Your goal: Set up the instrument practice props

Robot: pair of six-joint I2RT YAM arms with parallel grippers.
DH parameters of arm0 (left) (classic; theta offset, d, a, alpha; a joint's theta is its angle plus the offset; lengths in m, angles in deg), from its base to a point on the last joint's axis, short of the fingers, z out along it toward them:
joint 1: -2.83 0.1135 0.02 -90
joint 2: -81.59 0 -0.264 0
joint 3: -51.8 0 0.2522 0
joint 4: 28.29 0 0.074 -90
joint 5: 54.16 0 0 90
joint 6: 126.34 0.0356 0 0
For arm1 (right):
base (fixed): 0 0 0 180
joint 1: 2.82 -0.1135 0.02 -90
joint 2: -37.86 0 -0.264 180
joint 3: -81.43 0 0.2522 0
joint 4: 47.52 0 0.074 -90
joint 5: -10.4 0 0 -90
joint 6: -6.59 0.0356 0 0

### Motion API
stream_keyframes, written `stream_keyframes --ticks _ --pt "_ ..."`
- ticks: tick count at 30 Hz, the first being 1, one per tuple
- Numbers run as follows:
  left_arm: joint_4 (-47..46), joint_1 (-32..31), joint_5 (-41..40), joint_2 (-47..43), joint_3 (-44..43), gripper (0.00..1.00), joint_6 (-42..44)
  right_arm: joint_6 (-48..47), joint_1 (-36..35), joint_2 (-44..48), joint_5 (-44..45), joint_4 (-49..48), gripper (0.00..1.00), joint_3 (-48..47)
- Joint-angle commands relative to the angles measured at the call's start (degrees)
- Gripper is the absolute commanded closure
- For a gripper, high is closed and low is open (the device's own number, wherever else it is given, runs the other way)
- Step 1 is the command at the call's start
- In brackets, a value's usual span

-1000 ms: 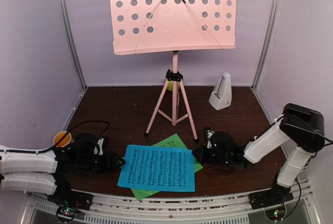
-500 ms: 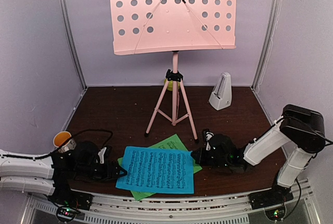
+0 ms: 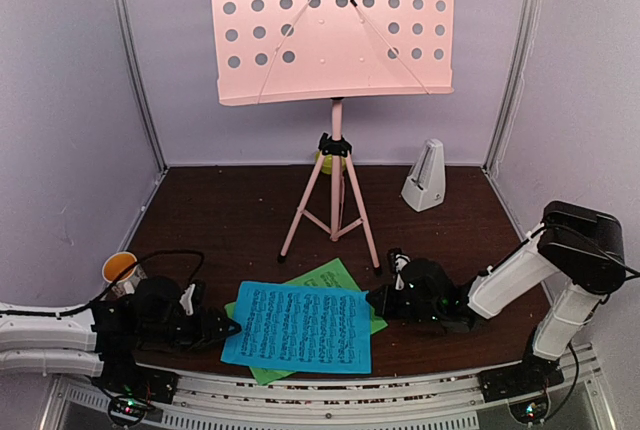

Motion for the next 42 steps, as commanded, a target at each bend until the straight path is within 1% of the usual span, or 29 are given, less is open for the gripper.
stream_keyframes --ticks 1,4,6,10,13,17,19,21,23,26,27,32,34,35,39,40,42 --pt "2.62 -0.28 -0.08 1.46 1.38 0.37 -3.15 0.35 -0.52 -0.13 0.88 1.34 1.0 1.31" --pt "2.01 -0.28 0.59 2.29 1.49 0.37 -3.73 0.35 -0.52 -0.39 0.86 1.25 1.0 1.15" --pt "-0.79 -0.28 0.91 3.59 1.55 0.39 -3.62 0.27 -0.57 -0.44 0.87 1.31 1.0 1.05" --pt "-7.63 -0.28 2.88 8.06 0.7 0.46 -1.17 0.32 -0.52 -0.54 0.88 1.25 1.0 1.05" --pt "-9.13 -0.3 3.39 9.7 -0.33 0.54 0.68 0.26 -0.54 -0.7 0.87 1.12 1.0 0.99" --pt "-5.4 -0.28 1.49 7.97 -0.97 0.63 1.66 0.26 -0.5 -0.56 0.95 1.06 1.0 1.09" --pt "-2.78 -0.29 0.27 5.65 -1.21 0.66 2.04 0.25 -0.52 -0.66 0.97 0.99 1.0 1.1" --pt "0.26 -0.28 -1.01 3.61 -1.88 0.71 2.94 0.28 -0.54 -0.77 0.88 0.83 1.0 1.07" --pt "2.39 -0.31 -1.83 2.11 -2.84 0.8 5.09 0.11 -0.58 -0.77 0.75 0.61 1.0 1.06" --pt "2.3 -0.28 -1.74 1.84 -4.15 0.99 8.71 0.0 -0.57 -0.8 0.4 -0.81 1.0 1.36" --pt "2.27 -0.28 -1.61 2.31 -4.73 1.0 9.78 -0.03 -0.54 -0.79 0.27 -1.67 1.0 1.7" --pt "2.99 -0.31 -1.03 5.34 -8.32 1.0 13.85 0.22 -0.56 -0.17 -0.16 -5.01 1.0 3.22" --pt "6.69 -0.28 -1.69 6.31 -10.32 1.0 16.68 -0.2 -0.41 1.03 -0.28 -5.08 1.0 3.87" --pt "9.09 -0.28 -2.21 6.53 -13.17 1.0 18.99 -0.64 -0.4 1.92 -0.4 -4.93 0.99 4.2" --pt "17.61 -0.28 -3.09 6.55 -20.55 1.0 31.12 -4.17 -0.07 6.57 -1.64 -0.33 0.84 3.76" --pt "19.44 -0.28 -3.09 6.59 -22.36 1.0 34.52 -5.53 -0.03 7.87 -1.98 1.11 0.8 3.23" --pt "21.5 -0.28 -2.06 6.65 -25.19 1.0 40.8 -8.84 0.09 10.7 -3.16 3.02 0.68 2.7"
